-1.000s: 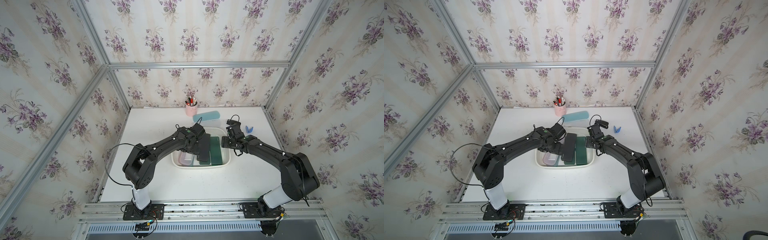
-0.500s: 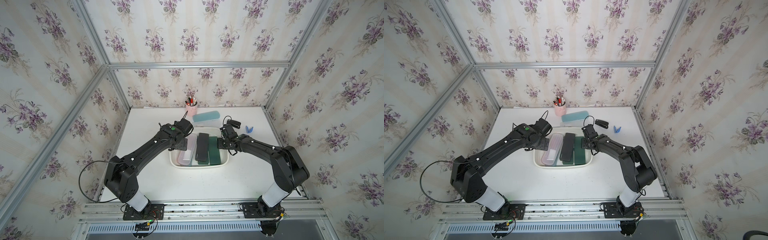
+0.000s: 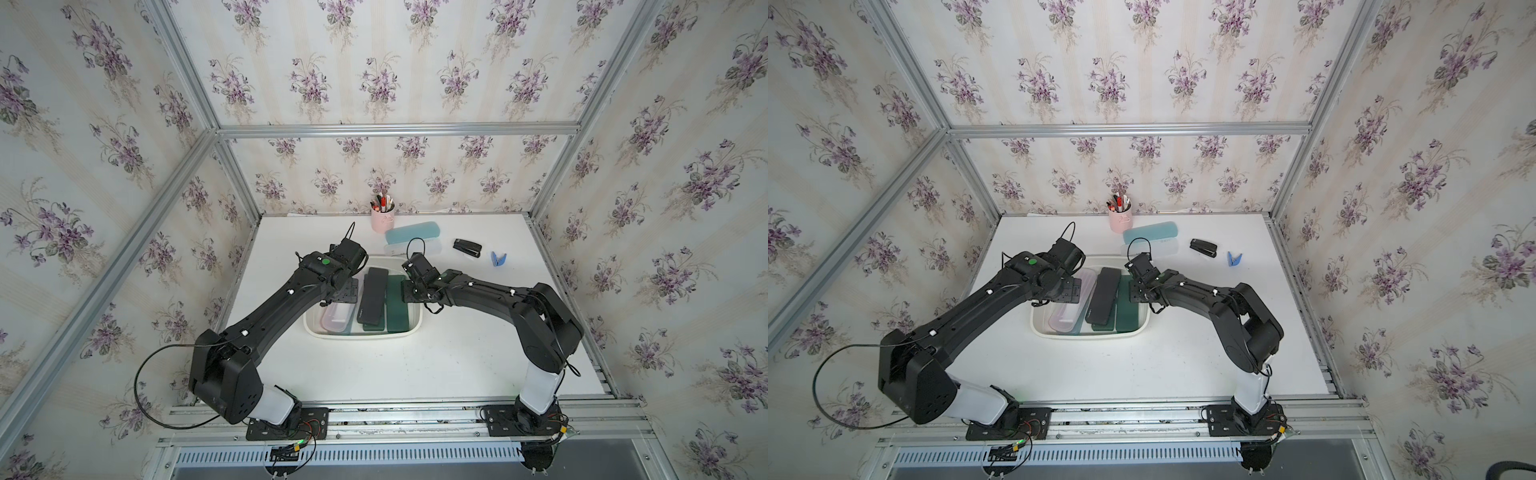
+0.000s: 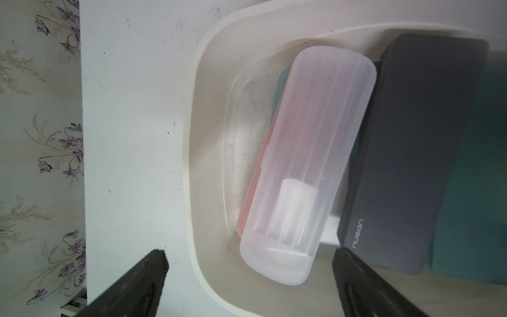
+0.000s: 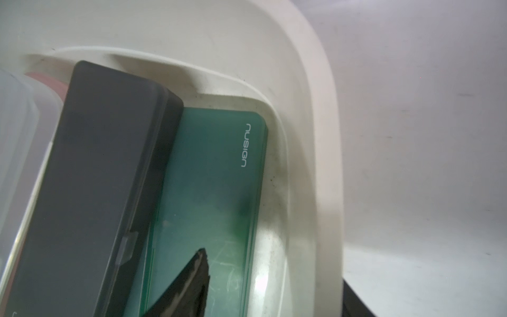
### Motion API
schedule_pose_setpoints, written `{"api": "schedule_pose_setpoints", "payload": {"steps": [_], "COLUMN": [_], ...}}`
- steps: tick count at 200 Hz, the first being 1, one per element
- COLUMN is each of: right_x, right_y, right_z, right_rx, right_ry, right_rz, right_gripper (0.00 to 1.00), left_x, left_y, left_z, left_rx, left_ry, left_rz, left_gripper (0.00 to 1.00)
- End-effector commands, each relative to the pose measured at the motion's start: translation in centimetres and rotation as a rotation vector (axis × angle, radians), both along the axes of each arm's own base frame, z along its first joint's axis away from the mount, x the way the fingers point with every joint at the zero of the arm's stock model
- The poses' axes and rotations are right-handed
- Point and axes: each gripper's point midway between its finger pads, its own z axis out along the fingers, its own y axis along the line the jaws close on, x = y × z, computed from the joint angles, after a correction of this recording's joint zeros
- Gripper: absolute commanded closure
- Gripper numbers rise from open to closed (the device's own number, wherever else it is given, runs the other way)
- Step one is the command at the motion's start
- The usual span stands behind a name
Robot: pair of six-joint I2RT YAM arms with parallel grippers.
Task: Put the pencil case into the storage box
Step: Move the storage box to the center of the board, then adjust the pencil case at the center of the board.
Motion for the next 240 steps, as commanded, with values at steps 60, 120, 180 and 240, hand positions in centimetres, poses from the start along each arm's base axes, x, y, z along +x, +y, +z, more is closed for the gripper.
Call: {"api": "schedule_pose_setpoints", "payload": {"steps": [60, 120, 180, 240], "right_x": [-0.5, 2.8, 15.6, 25.4], "right_y": [3.6, -5.2, -12.0, -9.8], "right_z": [0.4, 4.9, 7.1, 2.9], "right_rx": [0.025, -0.139, -0.135, -0.224], "right_ry": [0.017, -0.096, -0.169, -0.286], "right_rz": [0.042, -0.076, -0.215, -0.129], "right_gripper": [0.31, 0.13, 0.12, 0.12], "left_x": [-0.7, -1.3, -1.4, -1.0], "left_y": [1.9, 3.0, 4.3, 3.6], "left_z": [-0.6, 0.8, -0.3, -2.1], "left_rx": [0.007, 0.019, 0.024, 0.005], "left_ry": [0.014, -0.022, 0.004, 0.042], "left_rz": [0.012, 0.001, 0.010, -0.010], "left_gripper": [0.01, 0.01, 0.01, 0.01]}}
